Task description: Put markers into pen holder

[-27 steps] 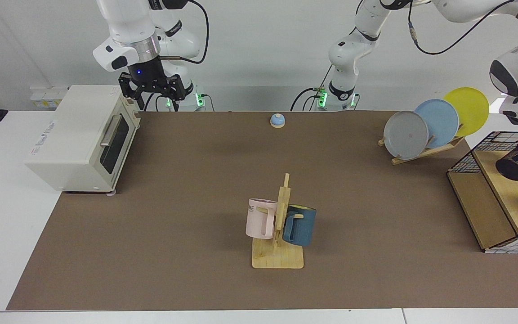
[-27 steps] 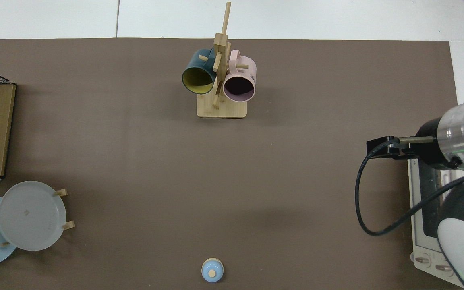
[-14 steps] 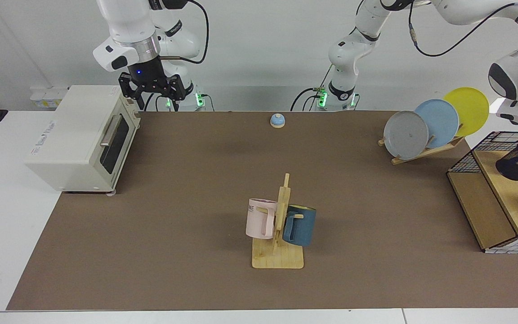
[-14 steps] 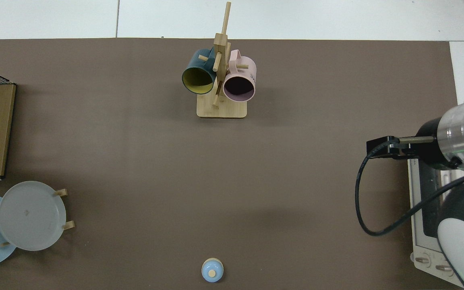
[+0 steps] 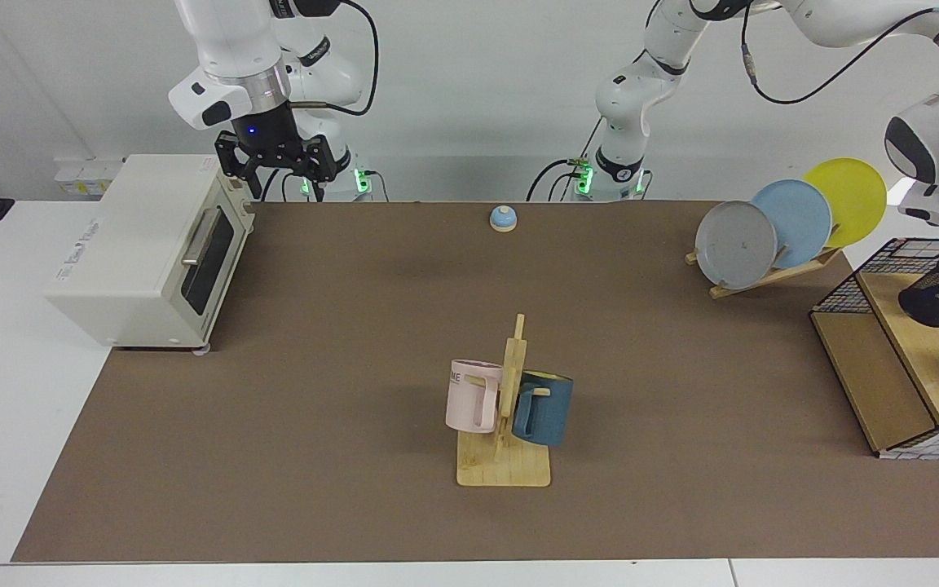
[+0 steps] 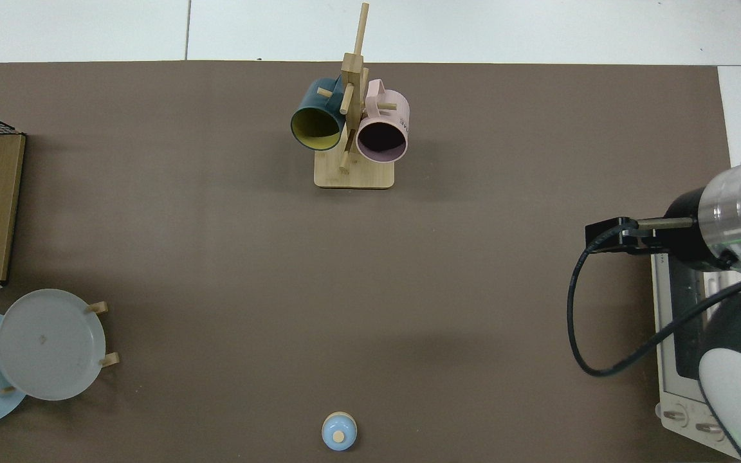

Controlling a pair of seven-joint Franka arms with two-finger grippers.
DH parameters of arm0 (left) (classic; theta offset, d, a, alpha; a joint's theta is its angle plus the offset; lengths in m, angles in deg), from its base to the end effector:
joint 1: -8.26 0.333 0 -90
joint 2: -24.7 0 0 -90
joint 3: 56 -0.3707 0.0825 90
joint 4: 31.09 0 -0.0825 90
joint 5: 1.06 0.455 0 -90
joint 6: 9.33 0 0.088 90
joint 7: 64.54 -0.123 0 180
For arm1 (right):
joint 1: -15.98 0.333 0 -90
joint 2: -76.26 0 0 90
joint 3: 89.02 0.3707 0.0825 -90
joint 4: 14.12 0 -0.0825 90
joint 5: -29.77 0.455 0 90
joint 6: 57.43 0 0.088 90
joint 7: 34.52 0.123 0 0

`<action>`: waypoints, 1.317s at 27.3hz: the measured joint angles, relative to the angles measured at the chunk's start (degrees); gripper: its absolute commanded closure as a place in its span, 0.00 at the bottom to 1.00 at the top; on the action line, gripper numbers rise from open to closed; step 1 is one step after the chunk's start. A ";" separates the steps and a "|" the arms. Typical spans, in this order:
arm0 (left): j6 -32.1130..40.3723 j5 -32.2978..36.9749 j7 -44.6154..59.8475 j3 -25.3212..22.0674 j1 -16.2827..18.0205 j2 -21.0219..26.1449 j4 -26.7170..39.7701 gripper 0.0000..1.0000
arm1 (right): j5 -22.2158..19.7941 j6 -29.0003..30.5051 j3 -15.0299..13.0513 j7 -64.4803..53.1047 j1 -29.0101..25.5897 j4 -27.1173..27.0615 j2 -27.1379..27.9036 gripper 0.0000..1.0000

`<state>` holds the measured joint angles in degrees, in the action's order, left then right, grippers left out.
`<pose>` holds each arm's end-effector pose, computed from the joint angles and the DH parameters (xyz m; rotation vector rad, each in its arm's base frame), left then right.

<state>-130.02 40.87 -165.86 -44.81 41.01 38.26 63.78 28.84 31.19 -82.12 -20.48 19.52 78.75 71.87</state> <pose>0.6694 0.3218 0.5229 -1.7166 1.9456 0.5972 0.5850 0.1088 0.6804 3.1156 -0.0991 0.0113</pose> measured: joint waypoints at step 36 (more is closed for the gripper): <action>2.43 -0.30 -1.34 0.23 -1.95 -0.38 -3.66 0.66 | 0.00 0.00 0.00 0.00 0.00 0.00 0.00 0.01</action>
<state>-127.59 40.58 -167.21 -44.58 39.06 37.88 60.12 28.84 31.19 -82.12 -20.48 19.52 78.75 71.87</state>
